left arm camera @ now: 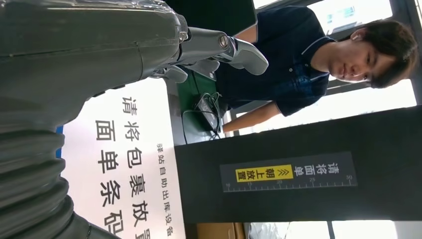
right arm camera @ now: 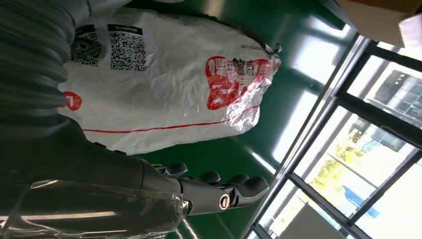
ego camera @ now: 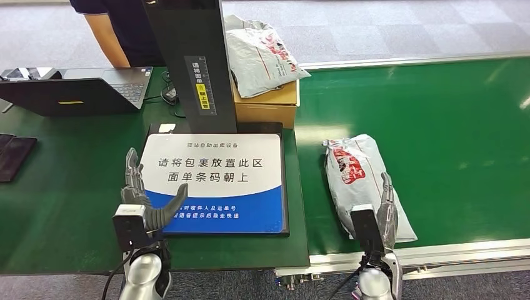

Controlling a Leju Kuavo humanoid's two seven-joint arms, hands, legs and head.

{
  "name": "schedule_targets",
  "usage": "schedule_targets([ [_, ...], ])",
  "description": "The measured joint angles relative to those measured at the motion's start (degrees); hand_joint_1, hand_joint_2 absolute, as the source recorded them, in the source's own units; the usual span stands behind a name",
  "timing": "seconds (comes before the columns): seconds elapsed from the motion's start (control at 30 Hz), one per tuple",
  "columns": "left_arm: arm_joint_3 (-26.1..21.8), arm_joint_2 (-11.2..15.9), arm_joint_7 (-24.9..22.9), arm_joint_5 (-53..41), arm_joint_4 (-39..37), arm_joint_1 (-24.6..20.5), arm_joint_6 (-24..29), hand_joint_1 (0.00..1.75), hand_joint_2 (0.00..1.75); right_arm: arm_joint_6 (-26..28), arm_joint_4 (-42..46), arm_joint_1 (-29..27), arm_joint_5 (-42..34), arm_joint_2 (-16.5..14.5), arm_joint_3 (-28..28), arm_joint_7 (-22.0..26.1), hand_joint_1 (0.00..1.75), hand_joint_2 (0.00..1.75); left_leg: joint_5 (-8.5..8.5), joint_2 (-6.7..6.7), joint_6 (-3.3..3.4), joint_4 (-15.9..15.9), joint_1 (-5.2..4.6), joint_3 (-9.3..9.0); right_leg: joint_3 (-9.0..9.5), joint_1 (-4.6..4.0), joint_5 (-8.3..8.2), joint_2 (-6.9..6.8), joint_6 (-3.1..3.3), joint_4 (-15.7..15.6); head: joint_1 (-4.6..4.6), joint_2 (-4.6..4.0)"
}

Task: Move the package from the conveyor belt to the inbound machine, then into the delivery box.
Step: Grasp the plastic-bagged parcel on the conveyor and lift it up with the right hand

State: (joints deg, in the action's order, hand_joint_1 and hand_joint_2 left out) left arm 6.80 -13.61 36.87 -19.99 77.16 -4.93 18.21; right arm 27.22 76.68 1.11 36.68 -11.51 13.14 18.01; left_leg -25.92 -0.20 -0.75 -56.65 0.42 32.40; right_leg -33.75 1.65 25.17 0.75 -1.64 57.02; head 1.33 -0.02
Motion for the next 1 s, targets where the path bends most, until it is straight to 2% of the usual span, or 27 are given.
schedule_targets([
  [0.2,0.8,-0.1,-0.1,-0.3,-0.9,-1.3,-0.1,0.00,1.75,1.0,-5.4,2.3,7.2,0.7,0.0,-3.7,0.00,1.75,0.00,0.00,0.00,0.0,0.00,-0.01,0.00,0.00,-0.01,0.00,0.00,0.0,0.00,0.00],
  [0.33,1.2,-0.2,-0.9,-0.4,-1.0,-1.6,0.4,0.00,1.75,6.6,-13.3,5.8,17.5,1.7,1.4,-12.1,0.00,1.75,0.01,0.01,0.01,0.0,0.00,-0.02,0.03,0.01,-0.01,0.00,0.00,0.0,0.01,0.00],
  [0.47,1.3,-0.2,-1.7,-0.6,-0.6,-1.6,1.0,0.00,1.75,7.3,-20.6,8.5,17.9,2.5,3.6,-10.7,0.00,1.75,0.01,-0.01,0.01,0.0,0.00,0.00,0.03,0.01,-0.01,0.00,0.00,0.0,0.00,0.00],
  [0.63,1.2,-0.2,-2.0,-0.8,0.3,-1.4,1.5,0.00,1.75,6.5,-25.0,10.8,18.2,2.7,4.3,-10.1,0.00,1.75,0.01,-0.01,0.00,0.0,0.01,0.01,0.01,-0.01,-0.01,-0.01,0.00,0.0,0.00,0.00],
  [1.0,0.4,-0.1,-2.1,-0.9,3.4,1.4,2.3,0.00,1.75,4.7,-26.1,11.6,17.1,2.7,5.8,-10.3,0.00,1.75,0.00,-0.01,0.01,0.0,0.00,0.01,0.02,0.01,-0.01,-0.01,-0.01,0.0,0.00,0.00],
])
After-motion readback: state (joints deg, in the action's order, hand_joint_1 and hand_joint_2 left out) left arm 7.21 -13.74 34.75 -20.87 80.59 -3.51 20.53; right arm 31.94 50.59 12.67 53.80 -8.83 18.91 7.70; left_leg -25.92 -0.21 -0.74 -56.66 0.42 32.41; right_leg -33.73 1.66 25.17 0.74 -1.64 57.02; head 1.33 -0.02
